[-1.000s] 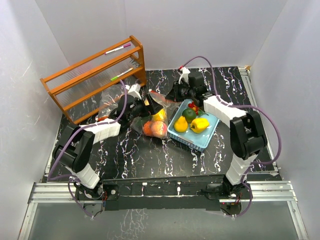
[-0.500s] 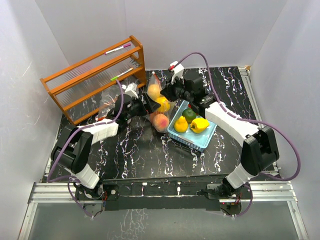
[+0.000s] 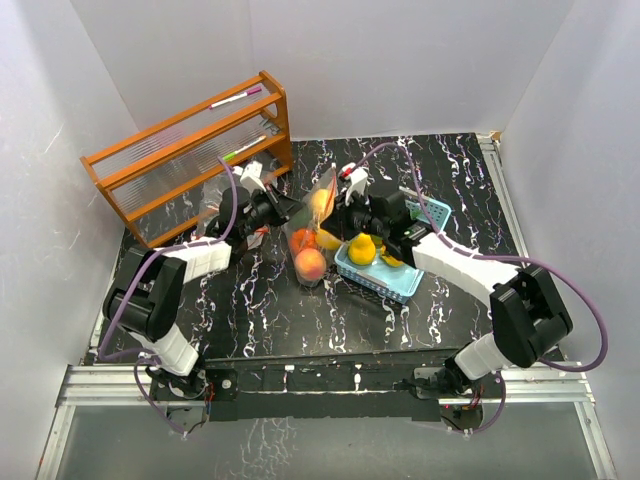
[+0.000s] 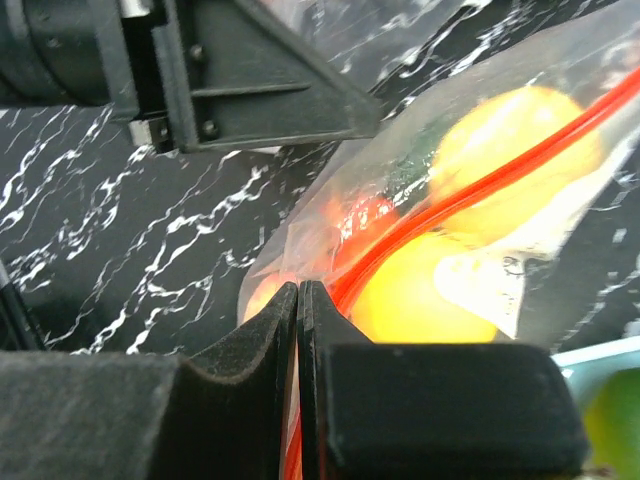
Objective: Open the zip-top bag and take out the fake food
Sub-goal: Pick up the zipper food storage bag at the center of the board.
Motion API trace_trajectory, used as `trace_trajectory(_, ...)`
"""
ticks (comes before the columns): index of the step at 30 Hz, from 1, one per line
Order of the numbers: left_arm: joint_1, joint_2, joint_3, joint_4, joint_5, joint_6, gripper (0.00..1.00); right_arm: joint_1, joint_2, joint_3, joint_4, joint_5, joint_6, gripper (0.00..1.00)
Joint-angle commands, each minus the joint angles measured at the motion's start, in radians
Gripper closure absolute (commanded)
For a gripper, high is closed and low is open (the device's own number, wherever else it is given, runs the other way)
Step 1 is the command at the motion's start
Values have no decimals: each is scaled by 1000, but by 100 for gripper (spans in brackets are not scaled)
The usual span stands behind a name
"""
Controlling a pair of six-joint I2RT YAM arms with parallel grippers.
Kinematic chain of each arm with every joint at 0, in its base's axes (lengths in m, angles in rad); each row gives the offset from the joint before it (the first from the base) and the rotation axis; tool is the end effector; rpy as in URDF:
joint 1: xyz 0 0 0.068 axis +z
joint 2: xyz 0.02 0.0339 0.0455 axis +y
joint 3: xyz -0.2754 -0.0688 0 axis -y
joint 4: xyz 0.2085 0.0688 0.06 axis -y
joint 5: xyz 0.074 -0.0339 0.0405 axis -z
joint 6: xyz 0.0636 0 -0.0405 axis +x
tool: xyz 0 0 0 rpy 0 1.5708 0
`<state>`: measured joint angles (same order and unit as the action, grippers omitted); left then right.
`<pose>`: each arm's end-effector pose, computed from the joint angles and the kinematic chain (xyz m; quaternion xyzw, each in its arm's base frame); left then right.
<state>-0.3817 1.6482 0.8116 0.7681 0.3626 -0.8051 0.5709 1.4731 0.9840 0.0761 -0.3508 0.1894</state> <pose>0.3245 -0.1545 0.2644 -0.0308 0.7287 -0.4846 0.4828 0.2641 0.1956 0.2889 -0.2500 0.7912 0.3355 0.4460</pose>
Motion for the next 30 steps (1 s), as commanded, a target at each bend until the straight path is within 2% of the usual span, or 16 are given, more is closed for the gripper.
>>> trace_trajectory(1,-2,-8,-35,53,16,-23,100,62,-37,-14,119,-36,35,93)
trace_trajectory(2,-2,-14,-36,54,7,-22,89,68,-38,-12,101,-30,17,93)
trace_trajectory(5,9,-9,-16,92,-2,-9,44,73,-59,-23,53,2,-31,93)
trace_trajectory(6,18,1,-3,116,8,-7,35,73,-73,-34,46,16,-44,93)
trace_trajectory(8,49,42,25,188,64,9,24,73,-103,-54,30,48,-59,93)
trace_trajectory(12,94,150,155,319,344,86,10,73,-153,-88,7,72,-84,93)
trace_trajectory(16,100,267,325,425,662,81,10,73,-187,-122,2,84,-111,93)
trace_trajectory(18,102,327,375,541,775,29,10,72,-202,-136,5,74,-126,93)
trace_trajectory(20,102,399,431,703,872,-93,11,72,-214,-142,3,46,-143,93)
trace_trajectory(23,100,530,554,1010,971,-389,11,72,-229,-141,-6,6,-162,93)
trace_trajectory(30,44,606,644,1023,1088,-416,11,72,-235,-110,-40,-93,-208,93)
